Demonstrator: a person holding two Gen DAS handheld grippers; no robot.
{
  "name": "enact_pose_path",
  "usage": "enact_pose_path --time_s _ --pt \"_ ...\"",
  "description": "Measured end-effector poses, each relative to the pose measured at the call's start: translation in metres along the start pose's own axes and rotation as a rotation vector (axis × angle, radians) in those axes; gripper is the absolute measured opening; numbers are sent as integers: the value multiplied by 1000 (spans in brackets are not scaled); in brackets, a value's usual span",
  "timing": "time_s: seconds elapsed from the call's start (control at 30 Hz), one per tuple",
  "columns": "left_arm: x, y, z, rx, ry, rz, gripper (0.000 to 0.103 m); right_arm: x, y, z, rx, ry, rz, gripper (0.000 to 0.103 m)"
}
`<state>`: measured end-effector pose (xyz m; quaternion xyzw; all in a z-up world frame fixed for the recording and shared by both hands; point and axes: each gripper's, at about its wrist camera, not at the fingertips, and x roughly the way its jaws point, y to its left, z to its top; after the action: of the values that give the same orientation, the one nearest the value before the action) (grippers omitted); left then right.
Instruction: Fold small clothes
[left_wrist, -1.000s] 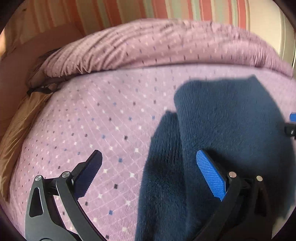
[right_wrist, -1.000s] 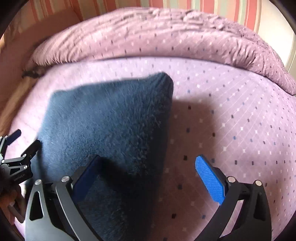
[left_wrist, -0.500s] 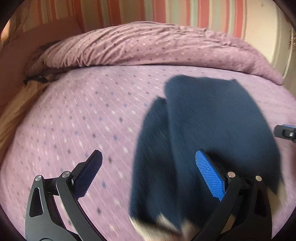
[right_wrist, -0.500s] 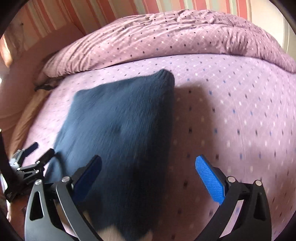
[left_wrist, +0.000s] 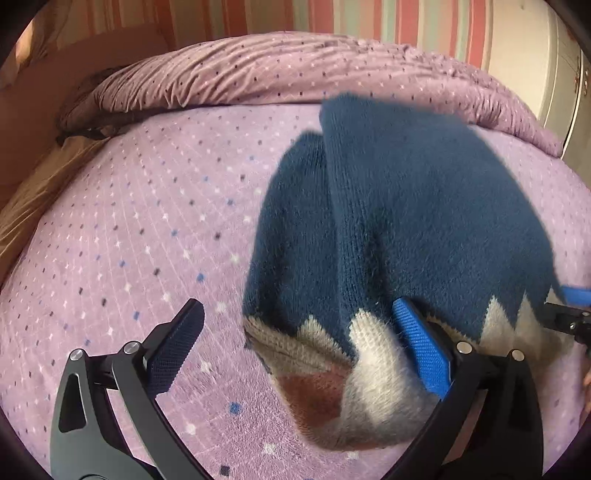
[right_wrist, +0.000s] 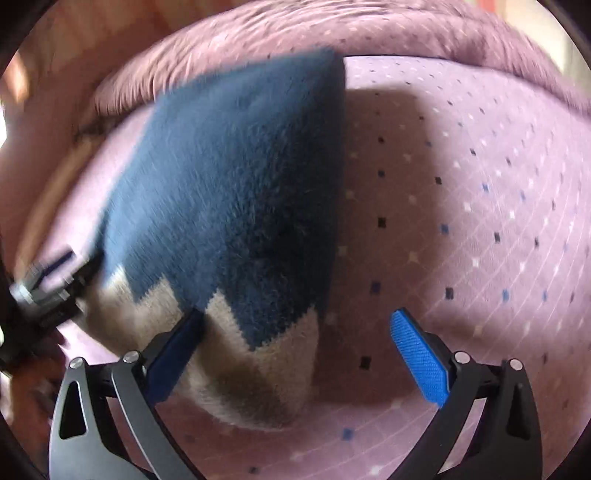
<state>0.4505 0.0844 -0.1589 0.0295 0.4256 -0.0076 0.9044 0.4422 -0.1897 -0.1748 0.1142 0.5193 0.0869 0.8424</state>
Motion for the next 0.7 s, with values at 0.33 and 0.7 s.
enact_pose_path --time_s 0.33,0.7 --pt "8 26 35 -175 -18 -101 100 -10 -3 42 -26 -93 21 101" --pt "69 46 2 -394 144 -426 100 43 -21 40 169 28 268 101"
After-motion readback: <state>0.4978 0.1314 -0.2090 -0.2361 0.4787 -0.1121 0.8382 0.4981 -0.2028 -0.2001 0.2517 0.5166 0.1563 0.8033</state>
